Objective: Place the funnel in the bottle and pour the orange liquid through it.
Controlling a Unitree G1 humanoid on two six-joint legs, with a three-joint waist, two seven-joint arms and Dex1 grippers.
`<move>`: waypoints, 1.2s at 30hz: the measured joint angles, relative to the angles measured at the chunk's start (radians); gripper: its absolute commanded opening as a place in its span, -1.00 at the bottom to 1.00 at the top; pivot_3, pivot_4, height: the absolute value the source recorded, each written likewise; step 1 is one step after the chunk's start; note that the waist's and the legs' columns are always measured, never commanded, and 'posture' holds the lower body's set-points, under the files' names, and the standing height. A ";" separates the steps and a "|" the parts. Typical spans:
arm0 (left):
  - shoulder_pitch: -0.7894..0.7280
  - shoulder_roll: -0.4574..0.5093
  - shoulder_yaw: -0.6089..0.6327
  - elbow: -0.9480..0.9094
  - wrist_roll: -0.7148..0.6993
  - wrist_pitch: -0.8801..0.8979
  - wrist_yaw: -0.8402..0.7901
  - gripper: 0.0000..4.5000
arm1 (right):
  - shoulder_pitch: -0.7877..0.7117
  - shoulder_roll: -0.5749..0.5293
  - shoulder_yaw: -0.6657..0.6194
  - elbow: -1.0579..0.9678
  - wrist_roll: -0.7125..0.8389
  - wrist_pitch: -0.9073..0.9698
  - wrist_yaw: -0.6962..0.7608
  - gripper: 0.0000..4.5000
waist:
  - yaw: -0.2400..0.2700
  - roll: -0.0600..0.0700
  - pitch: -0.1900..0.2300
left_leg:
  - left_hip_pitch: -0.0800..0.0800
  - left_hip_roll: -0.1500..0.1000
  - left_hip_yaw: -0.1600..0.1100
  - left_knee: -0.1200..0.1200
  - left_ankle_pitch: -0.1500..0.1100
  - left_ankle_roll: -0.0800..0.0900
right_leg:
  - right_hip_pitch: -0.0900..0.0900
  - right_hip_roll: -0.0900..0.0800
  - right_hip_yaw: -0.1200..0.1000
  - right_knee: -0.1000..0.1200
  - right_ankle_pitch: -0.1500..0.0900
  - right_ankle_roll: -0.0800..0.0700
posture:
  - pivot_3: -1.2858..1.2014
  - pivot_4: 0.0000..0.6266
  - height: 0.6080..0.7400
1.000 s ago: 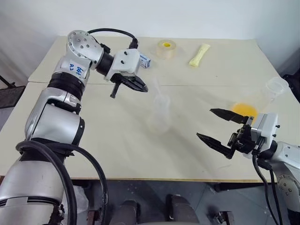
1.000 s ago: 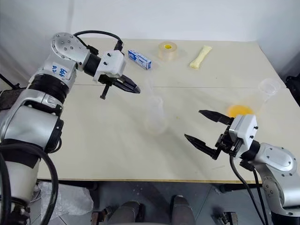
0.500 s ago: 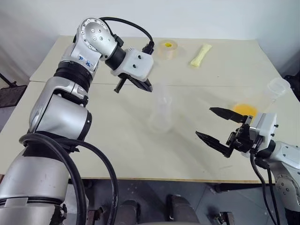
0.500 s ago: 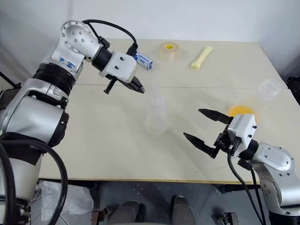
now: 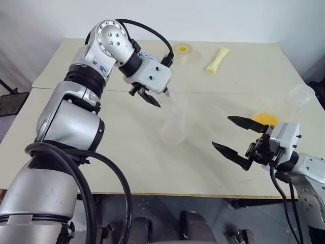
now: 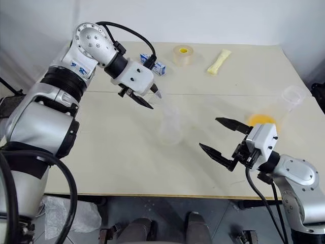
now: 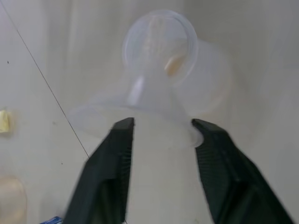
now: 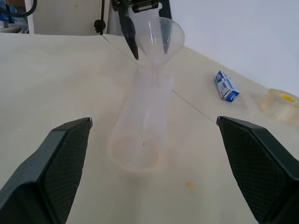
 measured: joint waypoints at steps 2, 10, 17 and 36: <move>0.000 -0.005 0.020 0.000 0.003 0.000 0.000 0.72 | 0.000 0.000 0.000 0.002 0.000 -0.001 0.000 1.00 | 0.000 0.000 0.000 | 0.000 0.000 0.000 0.000 0.000 0.000 | 0.000 0.000 0.000 0.000 0.000 0.000 | 0.03 -0.52 1.00; 0.000 -0.012 0.063 0.002 0.028 0.001 0.000 1.00 | 0.000 0.000 0.000 0.006 -0.010 -0.003 0.000 1.00 | -0.001 0.000 0.000 | 0.000 0.000 0.000 0.000 0.000 0.000 | 0.000 0.000 0.000 0.000 0.000 0.000 | 0.03 -0.52 1.00; -0.001 -0.028 0.089 0.002 0.030 0.001 0.000 1.00 | 0.004 0.000 0.000 0.006 -0.014 -0.006 0.000 1.00 | -0.001 0.000 0.000 | 0.000 0.000 0.000 0.000 0.000 0.000 | 0.000 0.000 0.000 0.000 0.000 0.000 | 0.03 -0.52 1.00; -0.023 0.012 -0.055 -0.117 -0.219 0.070 0.000 1.00 | -0.002 0.000 0.000 0.016 -0.020 -0.021 -0.002 1.00 | -0.002 0.000 0.000 | 0.000 0.000 0.000 0.000 0.000 0.000 | 0.000 0.000 0.001 0.001 0.000 0.000 | 0.03 -0.52 1.00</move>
